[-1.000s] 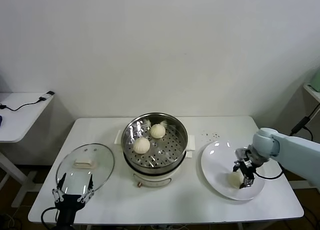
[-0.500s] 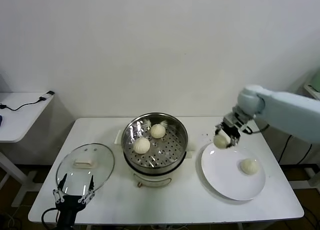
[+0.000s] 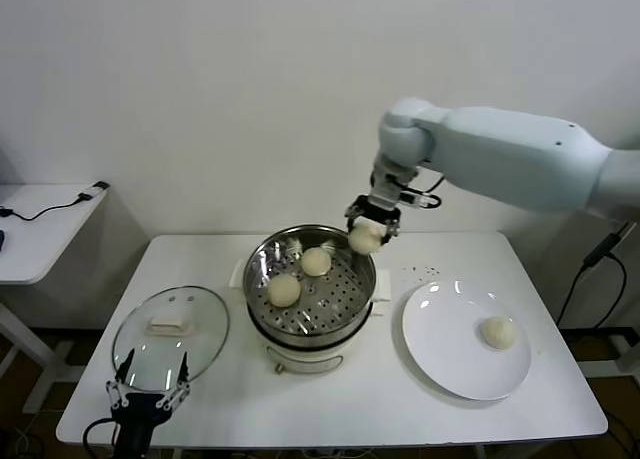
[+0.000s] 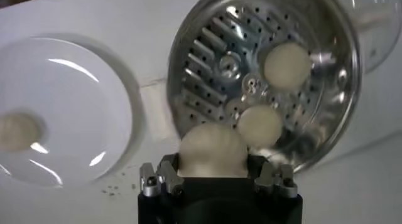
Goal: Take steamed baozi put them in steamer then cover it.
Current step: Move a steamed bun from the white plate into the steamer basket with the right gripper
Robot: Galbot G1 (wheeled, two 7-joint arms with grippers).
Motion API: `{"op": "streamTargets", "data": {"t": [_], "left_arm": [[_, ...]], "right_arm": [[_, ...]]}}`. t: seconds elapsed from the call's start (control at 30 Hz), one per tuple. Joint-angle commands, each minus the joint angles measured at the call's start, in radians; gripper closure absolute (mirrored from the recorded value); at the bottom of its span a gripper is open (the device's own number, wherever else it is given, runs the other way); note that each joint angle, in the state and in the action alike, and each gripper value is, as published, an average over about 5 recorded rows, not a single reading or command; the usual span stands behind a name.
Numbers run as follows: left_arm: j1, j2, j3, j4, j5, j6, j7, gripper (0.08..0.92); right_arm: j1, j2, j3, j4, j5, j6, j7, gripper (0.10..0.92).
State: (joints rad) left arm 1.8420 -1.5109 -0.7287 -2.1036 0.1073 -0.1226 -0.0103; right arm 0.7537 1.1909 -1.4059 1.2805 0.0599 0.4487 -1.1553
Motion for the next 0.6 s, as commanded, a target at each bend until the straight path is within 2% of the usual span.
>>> {"op": "streamTargets", "data": {"t": [0.03,0.27,0.6], "left_arm": [[-0.001,-0.002,-0.001,0.0,-0.005,0.001,0.001,0.177],[0.007,0.002,-0.024,-0.003,-0.024,-0.003,0.001,0.177],[0.007,0.001,-0.03,0.007,-0.032,-0.006,0.0,0.177]], "right_arm": [[-0.052,0.196,0.011,-0.005,-0.064,0.102,-0.009,0.328],[-0.143,0.216,-0.006,0.018,-0.119,0.127,-0.01,0.328],[-0.18,0.19,-0.041,0.055,-0.113,0.127,-0.002,0.321]]}}
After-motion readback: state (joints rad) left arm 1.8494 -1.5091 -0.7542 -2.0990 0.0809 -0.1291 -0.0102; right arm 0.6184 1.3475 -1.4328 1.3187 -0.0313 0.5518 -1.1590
